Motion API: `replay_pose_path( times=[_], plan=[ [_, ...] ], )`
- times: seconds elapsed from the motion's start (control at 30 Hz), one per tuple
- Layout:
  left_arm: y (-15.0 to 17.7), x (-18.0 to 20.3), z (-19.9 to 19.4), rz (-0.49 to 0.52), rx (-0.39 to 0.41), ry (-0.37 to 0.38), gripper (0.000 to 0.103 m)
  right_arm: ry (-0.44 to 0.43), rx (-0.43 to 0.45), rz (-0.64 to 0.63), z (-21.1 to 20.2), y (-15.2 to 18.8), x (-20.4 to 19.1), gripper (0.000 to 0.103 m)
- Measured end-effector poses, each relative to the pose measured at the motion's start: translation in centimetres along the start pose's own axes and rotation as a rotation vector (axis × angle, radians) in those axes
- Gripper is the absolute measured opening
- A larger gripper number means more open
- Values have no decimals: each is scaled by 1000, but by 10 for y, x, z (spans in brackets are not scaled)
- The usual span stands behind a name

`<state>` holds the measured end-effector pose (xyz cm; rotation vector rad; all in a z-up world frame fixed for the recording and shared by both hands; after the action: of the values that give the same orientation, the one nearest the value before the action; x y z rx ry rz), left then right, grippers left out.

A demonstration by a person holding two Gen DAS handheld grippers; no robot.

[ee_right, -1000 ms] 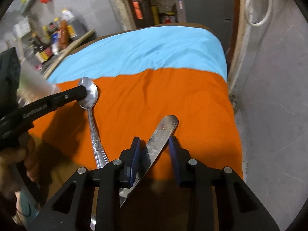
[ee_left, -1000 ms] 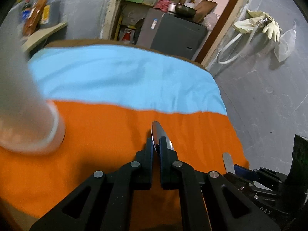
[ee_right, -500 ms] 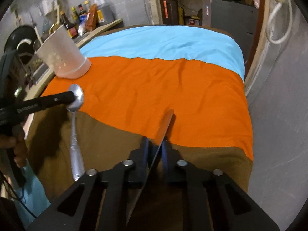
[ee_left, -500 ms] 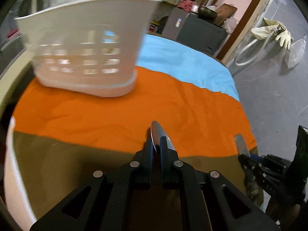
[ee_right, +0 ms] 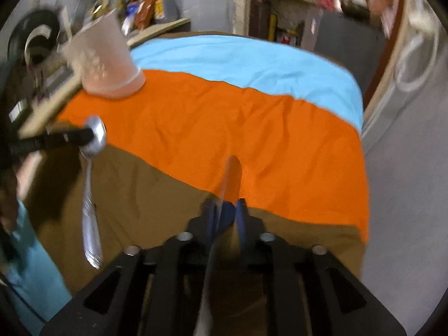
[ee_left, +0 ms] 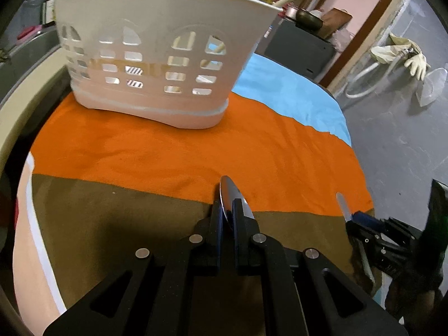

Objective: Organize utensils
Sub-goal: 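Lift the spoon with the left tool while the right tool carries the knife toward the caddy, then raise the knife with the right tool over the caddy while the left tool carries the spoon toward it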

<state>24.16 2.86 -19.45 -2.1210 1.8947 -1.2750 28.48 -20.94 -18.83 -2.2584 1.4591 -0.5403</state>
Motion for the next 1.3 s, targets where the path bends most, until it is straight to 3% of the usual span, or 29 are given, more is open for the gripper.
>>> replay_pose_path(
  times=[0.17, 0.3, 0.37, 0.53, 0.67, 0.8, 1.3],
  plan=[
    [-4, -2, 2, 10, -18, 36, 4, -67, -33, 128, 7, -7, 9, 35],
    [-5, -2, 1, 19, -24, 33, 4, -5, -68, 91, 14, -15, -3, 37],
    [-5, -1, 0, 28, -23, 24, 4, 31, -72, 80, 14, -15, -9, 33],
    [-5, 7, 0, 48, 1, 7, 3, 15, -47, 163, 11, -8, -6, 18],
    [-5, 19, -2, 82, 23, 0, 3, 12, -39, 145, 7, -11, -4, 17],
    [-8, 30, -6, 123, 42, -14, 2, -36, 27, 165, -9, -6, -6, 17],
    [-19, 66, -13, 226, 99, -64, 0, -23, 296, 174, -56, -19, -6, 16]
  ],
)
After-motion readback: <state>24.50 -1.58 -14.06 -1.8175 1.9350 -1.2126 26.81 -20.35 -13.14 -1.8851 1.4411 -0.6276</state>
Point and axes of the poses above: each gripper's, at about its wrist camera, not at the fingertips, and z roughly the way its jaws point, x to its right, y to its underside, the point moved 6 cm from there along z, roughly the way its jaws point, and after that the axes turned 13 degrees about y, right-handed, at the moved point
